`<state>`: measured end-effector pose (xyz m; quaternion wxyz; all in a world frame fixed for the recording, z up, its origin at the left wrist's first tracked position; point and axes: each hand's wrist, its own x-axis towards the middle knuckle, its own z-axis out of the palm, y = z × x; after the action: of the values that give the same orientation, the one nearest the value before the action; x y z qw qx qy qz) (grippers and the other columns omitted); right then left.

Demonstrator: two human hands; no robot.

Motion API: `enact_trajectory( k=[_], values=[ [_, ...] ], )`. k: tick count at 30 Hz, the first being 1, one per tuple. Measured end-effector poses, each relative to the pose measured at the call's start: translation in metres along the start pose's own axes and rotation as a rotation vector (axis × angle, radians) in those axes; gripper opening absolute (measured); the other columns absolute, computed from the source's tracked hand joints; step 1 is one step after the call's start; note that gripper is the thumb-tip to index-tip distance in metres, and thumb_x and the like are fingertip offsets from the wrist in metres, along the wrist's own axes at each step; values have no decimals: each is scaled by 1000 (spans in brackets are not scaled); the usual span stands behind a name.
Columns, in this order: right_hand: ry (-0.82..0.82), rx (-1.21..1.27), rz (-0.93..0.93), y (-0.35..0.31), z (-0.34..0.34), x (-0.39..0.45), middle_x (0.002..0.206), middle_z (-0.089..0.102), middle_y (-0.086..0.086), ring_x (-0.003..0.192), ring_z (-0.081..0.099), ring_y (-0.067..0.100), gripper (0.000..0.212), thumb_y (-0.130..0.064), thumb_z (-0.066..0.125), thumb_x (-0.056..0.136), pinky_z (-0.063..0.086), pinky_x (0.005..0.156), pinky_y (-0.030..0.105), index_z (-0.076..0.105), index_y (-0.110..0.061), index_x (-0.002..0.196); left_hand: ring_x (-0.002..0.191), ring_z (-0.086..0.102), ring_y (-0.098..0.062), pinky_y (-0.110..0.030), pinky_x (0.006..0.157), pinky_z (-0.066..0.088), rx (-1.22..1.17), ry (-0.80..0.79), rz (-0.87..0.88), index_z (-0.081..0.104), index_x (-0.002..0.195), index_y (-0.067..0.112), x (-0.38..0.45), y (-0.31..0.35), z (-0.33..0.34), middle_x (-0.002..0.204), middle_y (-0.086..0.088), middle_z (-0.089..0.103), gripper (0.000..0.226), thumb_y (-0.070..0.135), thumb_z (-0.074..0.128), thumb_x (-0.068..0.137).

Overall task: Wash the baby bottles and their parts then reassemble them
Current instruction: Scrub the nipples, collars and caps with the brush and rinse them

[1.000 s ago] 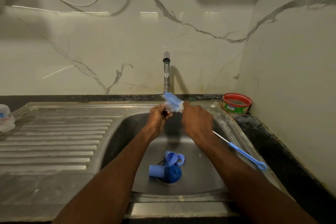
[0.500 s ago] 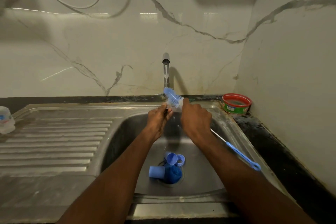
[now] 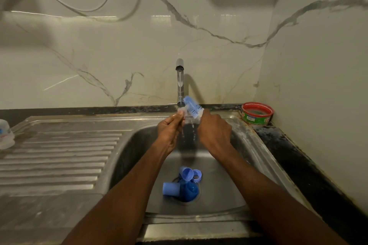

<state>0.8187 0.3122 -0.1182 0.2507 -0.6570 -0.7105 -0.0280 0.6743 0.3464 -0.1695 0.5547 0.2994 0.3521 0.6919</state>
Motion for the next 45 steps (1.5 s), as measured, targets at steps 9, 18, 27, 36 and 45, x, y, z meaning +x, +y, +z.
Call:
enact_trajectory(
  k=[9,18,27,36,45],
  values=[
    [-90,145,21,-9,5,-6,115,65,9,89,59,21,35,-27,63,95,44,70,32,53,-15,126,89,72,-18,-31,83,60,144,59,86,76,103,8,2,-7,0,101,-13,77,21,24,77,88],
    [-33,-145,-123,-4,4,-11,109,68,6,93,67,25,25,-27,56,97,41,68,34,55,-20,121,88,73,-11,-23,77,59,657,156,295,77,106,17,9,-17,-11,96,2,77,15,23,73,92],
    [8,-178,-82,28,-11,7,108,69,7,94,68,28,25,-22,55,96,41,67,33,57,-19,121,82,72,-11,-24,73,61,804,91,302,70,98,14,5,-9,-14,91,-3,75,18,31,64,99],
    [10,-186,-191,73,-3,-2,108,67,3,90,64,23,32,-33,59,95,38,63,32,54,-25,124,74,68,0,-12,67,52,1093,66,389,67,95,17,9,-8,-20,82,10,71,29,29,87,78],
    [1,-167,-205,72,-1,0,102,67,4,87,64,26,27,-33,56,95,42,62,34,54,-24,120,88,71,-3,-22,82,59,1015,78,398,73,111,19,12,-4,-20,103,5,76,48,25,93,68]
  ],
)
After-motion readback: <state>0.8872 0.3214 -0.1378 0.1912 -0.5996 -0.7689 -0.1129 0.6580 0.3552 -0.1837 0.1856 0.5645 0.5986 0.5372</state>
